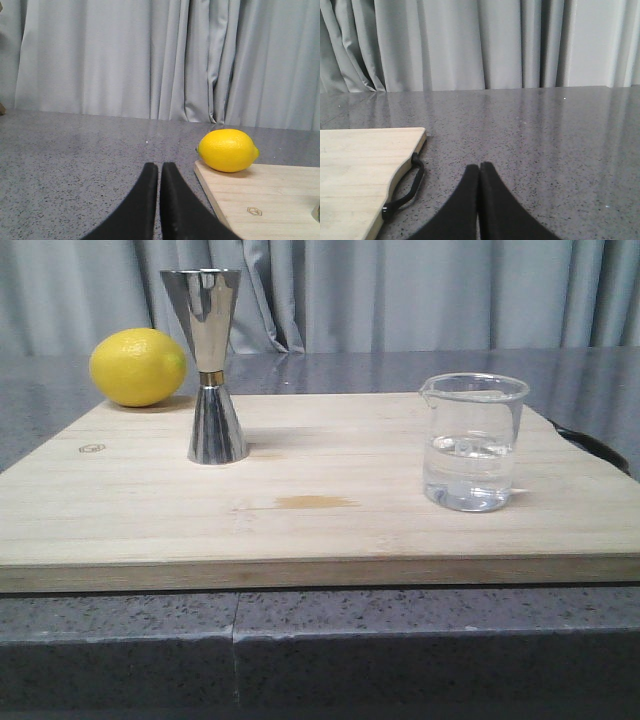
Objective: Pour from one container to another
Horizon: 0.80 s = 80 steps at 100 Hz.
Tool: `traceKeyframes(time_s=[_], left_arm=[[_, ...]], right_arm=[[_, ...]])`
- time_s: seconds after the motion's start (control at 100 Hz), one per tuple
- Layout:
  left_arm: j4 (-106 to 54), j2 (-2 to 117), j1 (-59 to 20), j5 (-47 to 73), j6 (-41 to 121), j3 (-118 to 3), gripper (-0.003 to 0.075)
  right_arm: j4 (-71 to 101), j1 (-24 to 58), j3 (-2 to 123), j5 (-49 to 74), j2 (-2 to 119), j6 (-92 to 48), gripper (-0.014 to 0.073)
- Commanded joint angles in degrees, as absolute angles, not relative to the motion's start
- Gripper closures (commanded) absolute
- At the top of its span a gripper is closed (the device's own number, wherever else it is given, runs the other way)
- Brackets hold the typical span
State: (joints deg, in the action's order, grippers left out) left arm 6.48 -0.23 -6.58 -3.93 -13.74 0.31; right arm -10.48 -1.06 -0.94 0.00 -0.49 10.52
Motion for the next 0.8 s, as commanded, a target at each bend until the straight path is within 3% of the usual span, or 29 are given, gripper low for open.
traceKeyframes(time_s=[0.0,0.79], left_arm=[[5.9,-1.8,-6.9,-7.9,-13.6,2.4,0.0739],[4.5,-1.8,-6.9,-10.5,-16.2,2.4,0.0739]], right_arm=[[-11.1,-1.2,-2.6,-4.3,-1.7,9.8,0.0666],[-9.6,-1.2,-2.6,-7.9,-1.7,9.8,0.0666]])
